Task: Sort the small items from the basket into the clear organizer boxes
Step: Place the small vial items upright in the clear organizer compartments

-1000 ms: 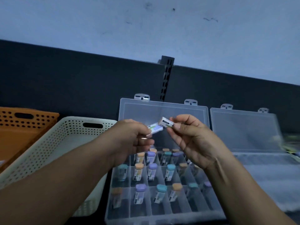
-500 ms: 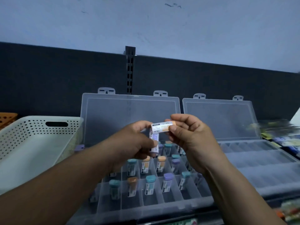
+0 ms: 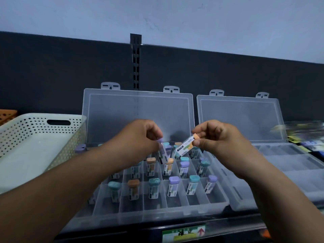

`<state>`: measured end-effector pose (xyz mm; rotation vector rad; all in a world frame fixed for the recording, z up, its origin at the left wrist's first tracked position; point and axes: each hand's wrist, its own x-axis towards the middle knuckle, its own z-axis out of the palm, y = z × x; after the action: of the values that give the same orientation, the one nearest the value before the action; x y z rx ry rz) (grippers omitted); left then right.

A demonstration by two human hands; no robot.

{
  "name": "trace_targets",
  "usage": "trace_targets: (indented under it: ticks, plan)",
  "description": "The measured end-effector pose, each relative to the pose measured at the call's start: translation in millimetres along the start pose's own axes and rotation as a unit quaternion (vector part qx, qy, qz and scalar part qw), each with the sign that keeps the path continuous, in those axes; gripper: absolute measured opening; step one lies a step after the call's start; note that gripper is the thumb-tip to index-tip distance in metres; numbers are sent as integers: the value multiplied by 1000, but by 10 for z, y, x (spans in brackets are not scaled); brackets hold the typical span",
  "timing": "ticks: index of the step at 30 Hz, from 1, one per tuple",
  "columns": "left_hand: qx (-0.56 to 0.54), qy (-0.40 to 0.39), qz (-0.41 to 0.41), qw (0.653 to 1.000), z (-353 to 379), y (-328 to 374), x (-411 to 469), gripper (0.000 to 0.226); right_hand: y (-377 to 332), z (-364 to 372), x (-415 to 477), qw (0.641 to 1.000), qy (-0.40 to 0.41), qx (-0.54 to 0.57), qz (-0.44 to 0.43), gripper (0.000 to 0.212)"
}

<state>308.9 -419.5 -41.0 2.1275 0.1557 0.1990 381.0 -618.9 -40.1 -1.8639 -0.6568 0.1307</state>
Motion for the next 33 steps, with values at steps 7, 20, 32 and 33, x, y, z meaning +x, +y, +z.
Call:
trace_targets:
  ticks: [7,20,32,33]
  plan:
    - [136,6,45,990,-31,-76,-51,18,61,197,-3,985,-57,-156,-40,27]
    - [277,1,97,956,99,-325,-54,21,287,446,16,938,-103,-310,-112,11]
    - [332,15,125,935,166,-451,-59,12,264,528,43,911,-109,-374,-133,11]
    - [333,14,125,935,165,-450,-60,13,265,527,47,910,-110,-378,-132,12]
